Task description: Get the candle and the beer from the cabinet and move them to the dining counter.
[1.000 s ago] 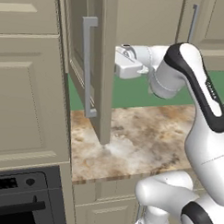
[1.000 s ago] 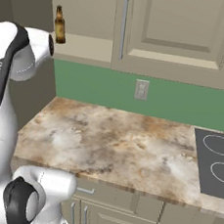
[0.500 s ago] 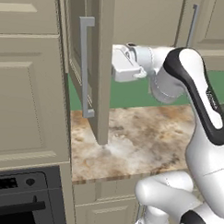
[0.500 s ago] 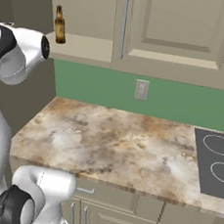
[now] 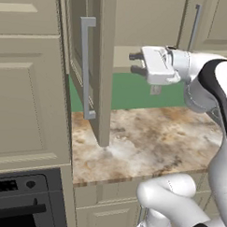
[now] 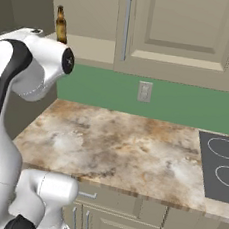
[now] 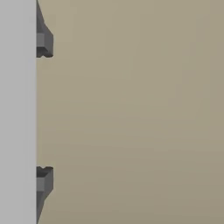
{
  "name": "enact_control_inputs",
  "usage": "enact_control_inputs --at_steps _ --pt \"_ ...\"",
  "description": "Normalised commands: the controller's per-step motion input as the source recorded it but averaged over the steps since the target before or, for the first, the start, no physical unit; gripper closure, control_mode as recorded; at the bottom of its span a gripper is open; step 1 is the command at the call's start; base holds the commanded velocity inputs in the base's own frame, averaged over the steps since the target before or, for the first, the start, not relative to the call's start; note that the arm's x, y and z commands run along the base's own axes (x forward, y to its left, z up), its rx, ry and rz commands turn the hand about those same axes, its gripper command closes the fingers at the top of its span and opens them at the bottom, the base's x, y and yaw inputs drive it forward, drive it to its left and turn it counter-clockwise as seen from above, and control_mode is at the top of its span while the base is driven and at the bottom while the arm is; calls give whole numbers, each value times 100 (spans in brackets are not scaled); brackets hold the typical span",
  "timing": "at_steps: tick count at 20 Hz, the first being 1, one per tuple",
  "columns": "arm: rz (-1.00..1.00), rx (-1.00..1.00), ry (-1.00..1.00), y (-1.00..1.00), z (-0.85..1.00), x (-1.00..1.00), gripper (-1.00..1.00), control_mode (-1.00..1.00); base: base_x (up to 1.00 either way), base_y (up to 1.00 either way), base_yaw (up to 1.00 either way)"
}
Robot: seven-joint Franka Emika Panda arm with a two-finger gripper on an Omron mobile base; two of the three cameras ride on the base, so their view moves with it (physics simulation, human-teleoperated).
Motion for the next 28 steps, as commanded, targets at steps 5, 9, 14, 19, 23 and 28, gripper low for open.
enact_control_inputs --at_steps 5,9,14,19,23,28 --pt "-34 0 2 -87 0 7 -100 -100 0 0 0" --pt "-43 0 6 -82 0 16 -100 -100 0 0 0" --pt "-46 0 8 -94 0 2 -100 -100 0 0 0" --pt "-46 0 1 -97 0 0 -100 -100 0 0 0" --pt "-37 0 0 -77 0 1 -100 -100 0 0 0" --pt "-29 0 -6 -64 0 0 -100 -100 0 0 0"
